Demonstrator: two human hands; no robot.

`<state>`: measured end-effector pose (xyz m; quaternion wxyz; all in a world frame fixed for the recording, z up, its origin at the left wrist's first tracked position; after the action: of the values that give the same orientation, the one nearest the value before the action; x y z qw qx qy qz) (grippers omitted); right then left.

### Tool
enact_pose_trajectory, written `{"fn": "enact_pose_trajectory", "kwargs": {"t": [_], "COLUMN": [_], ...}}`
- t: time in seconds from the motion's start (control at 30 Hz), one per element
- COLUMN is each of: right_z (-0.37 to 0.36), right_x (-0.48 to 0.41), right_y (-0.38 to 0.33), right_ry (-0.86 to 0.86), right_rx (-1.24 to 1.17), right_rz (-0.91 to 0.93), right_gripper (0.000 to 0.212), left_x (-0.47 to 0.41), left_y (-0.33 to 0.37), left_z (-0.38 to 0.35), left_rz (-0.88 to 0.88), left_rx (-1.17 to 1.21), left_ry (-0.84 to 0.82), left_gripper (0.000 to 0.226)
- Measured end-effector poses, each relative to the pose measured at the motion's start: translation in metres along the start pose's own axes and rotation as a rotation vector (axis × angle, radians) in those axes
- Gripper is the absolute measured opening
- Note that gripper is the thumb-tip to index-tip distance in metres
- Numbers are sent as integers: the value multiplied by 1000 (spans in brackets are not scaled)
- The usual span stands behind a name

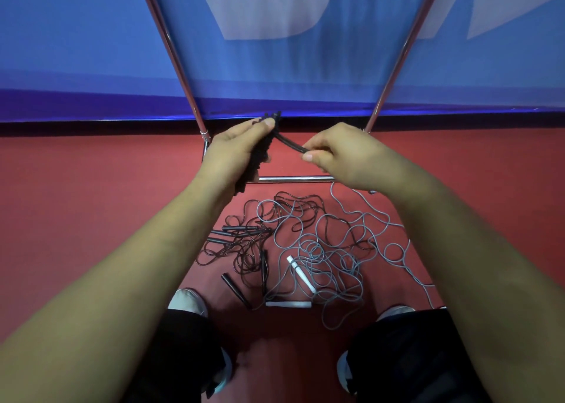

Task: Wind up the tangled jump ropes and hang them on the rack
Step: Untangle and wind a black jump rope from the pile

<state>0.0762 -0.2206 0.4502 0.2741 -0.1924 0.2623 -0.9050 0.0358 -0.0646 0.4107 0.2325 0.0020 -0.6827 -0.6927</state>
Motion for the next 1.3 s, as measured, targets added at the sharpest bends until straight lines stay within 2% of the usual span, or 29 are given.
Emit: {"fn": "enact_pose_trajectory", "kwargs": {"t": [0.1, 0.17, 0.27, 0.37, 0.47, 0.57, 0.7, 0.93, 1.1, 1.2, 1.3], "right_z": [-8, -10, -10, -5, -2, 7, 10, 20, 22, 18, 18], "right_x": [1, 3, 5, 8, 9, 8, 6, 9, 6, 4, 1], "right_y": [-4, -8, -9, -11, -17, -18, -12, -6, 12, 19, 21], "right_ry": [-79, -100, -96, -49, -6, 56, 67, 88, 125, 107, 112], "right_rx": [71, 95, 123, 114, 101, 47, -71, -284, -473, -737, -855], "right_rz": [28, 57, 105, 139, 177, 191, 151, 94, 1, -55, -70], "right_gripper": [22, 21, 18, 18, 18, 15, 15, 4, 18, 14, 12], "left_x": [-1, -3, -5, -5, -1, 14, 30, 39, 34, 32, 29], "left_y": [1, 2, 5, 3, -2, -1, 2, 9, 3, 3, 5], "left_z": [-1, -1, -7, -17, -24, -36, -48, -53, -56, -56, -58], "left_rz": [-129, -203, -286, -285, -271, -271, -296, -280, -225, -185, -106], "left_rx": [-224, -481, -813, -908, -870, -676, -584, -404, -318, -135, 83], "left_ry": [-33, -67, -124, -245, -421, -572, -683, -749, -702, -659, -620], "left_gripper": [28, 37, 39, 49, 40, 26, 26, 30, 31, 50, 44]}}
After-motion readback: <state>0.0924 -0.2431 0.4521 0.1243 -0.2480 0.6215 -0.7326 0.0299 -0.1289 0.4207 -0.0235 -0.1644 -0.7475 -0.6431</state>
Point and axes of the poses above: each hand's wrist, its own x-axis away from the middle knuckle, its own z-axis out of the back of the hand, y = z × x, the point moved 9 cm from there along -x, towards the middle knuckle, and after that the axes turned 2 degrees about -z, right-handed, at the moved point
